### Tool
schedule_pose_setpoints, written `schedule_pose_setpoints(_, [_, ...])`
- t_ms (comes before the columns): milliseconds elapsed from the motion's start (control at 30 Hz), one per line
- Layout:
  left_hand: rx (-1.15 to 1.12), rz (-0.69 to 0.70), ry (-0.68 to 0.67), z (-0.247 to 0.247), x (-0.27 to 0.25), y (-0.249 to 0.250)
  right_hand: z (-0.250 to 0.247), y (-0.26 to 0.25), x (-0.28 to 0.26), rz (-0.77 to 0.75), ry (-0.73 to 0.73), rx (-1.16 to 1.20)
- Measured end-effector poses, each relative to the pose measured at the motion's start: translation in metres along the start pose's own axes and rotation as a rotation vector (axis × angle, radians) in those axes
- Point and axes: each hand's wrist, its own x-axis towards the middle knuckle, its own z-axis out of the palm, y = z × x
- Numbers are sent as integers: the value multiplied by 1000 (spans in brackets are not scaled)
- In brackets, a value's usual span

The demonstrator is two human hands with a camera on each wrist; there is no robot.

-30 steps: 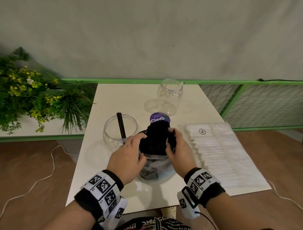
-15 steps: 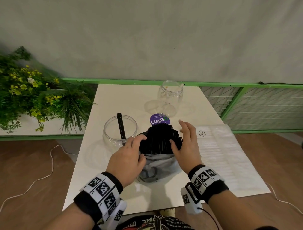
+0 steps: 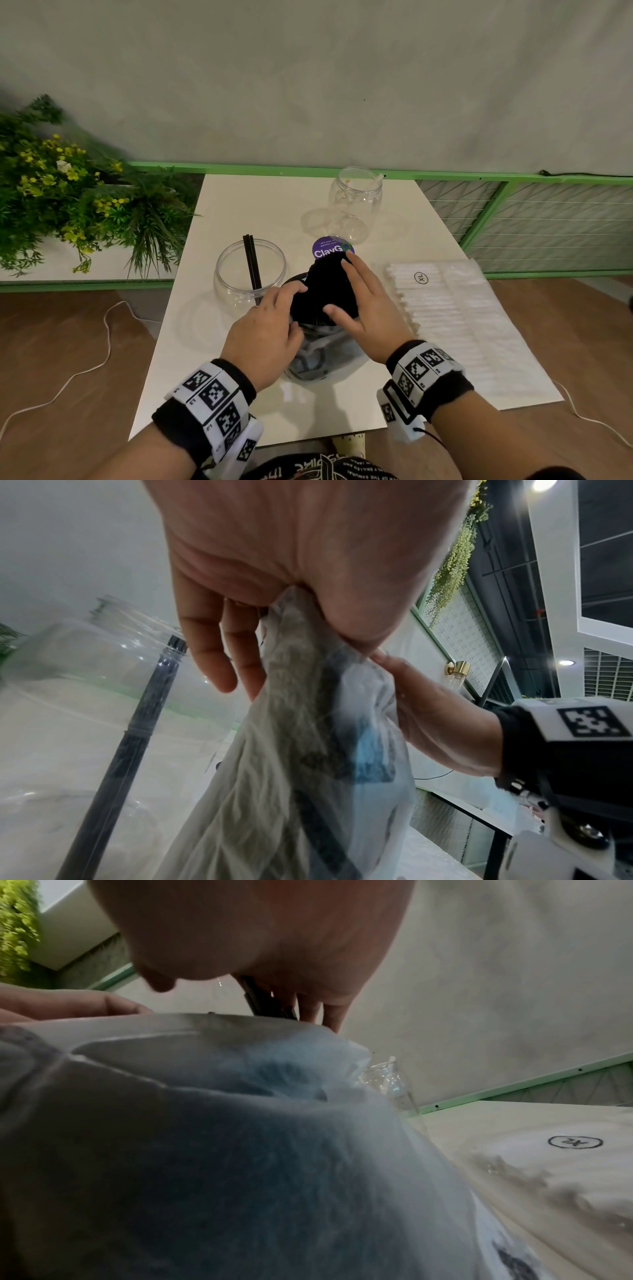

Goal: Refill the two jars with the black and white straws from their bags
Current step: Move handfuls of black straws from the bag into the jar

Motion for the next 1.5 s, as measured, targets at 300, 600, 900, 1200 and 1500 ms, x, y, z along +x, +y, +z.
schedule_pose_setpoints(300, [-30, 14, -20, -1, 0, -1, 21, -7, 13, 37, 30, -12])
schedule_pose_setpoints(600, [-40, -11, -19, -1, -2, -2, 24, 14, 5, 273, 61, 184])
schedule_pose_setpoints(900, [-52, -59, 39, 1, -6, -8, -8, 5, 13, 381, 284, 601])
schedule_pose_setpoints(1200, [-52, -62, 6, -1, -7, -6, 4, 15, 0, 360, 198, 488])
schedule_pose_setpoints(1500, [-96, -29, -17, -2, -5, -6, -3, -27, -41, -240, 218, 73])
